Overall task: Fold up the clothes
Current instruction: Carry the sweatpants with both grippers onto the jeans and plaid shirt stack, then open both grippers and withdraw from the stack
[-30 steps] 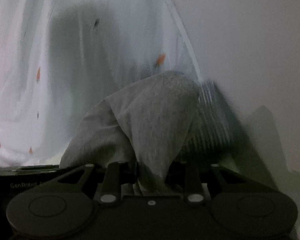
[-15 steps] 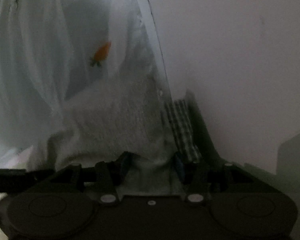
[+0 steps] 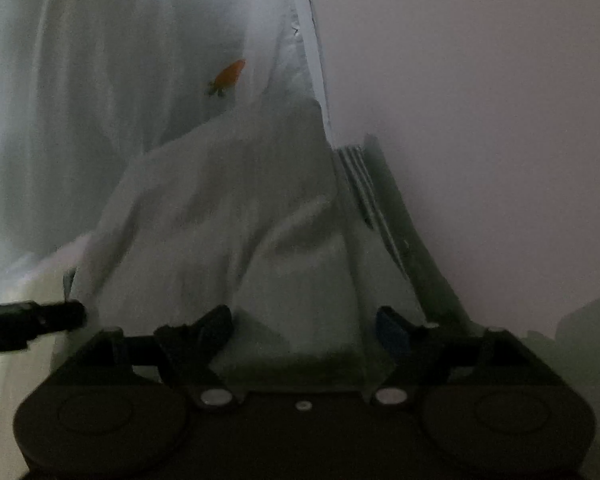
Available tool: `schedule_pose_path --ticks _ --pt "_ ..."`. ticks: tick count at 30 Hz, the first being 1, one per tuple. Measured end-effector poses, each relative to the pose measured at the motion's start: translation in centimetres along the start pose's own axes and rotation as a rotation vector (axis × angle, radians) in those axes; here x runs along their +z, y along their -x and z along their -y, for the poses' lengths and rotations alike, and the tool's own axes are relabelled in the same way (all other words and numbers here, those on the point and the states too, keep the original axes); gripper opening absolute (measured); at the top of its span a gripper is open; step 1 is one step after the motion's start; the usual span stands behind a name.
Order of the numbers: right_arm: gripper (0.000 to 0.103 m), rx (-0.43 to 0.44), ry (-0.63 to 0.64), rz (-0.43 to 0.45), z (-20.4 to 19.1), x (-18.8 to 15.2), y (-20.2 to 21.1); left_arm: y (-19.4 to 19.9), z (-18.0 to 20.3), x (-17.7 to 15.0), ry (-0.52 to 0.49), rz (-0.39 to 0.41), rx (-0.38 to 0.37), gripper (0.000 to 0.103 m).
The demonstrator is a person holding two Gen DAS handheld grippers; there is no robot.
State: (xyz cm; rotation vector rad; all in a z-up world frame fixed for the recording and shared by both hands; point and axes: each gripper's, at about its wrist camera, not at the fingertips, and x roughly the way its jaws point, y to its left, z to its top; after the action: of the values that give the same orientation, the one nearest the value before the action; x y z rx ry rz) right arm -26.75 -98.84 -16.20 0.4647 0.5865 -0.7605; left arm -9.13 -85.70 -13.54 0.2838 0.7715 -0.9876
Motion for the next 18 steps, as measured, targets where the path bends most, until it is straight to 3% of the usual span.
schedule_pose_path --ticks 2,4,7,10,18 --pt "0.083 0.001 -0.011 0.008 -0.2 -1.1 2.3 2.9 -0.3 -1.3 -0.025 0.020 0.018 0.088" --pt "0.101 0.009 -0.011 0.054 -0.8 -1.7 5.5 6.1 -0.4 -2.7 -0.028 0.055 0.016 0.091" --pt "0.102 0.003 0.036 0.140 -2.2 -2.5 9.8 11.3 -0.5 -4.9 0.014 0.108 -0.005 0.102" --pt "0.103 -0.007 0.062 0.189 -3.6 -4.3 14.1 15.5 -0.3 -6.8 0.014 0.152 -0.003 0.103" --pt "0.103 -0.026 0.080 0.197 -7.6 -9.2 21.1 22.7 -0.9 -10.6 0.008 0.220 -0.011 0.103"
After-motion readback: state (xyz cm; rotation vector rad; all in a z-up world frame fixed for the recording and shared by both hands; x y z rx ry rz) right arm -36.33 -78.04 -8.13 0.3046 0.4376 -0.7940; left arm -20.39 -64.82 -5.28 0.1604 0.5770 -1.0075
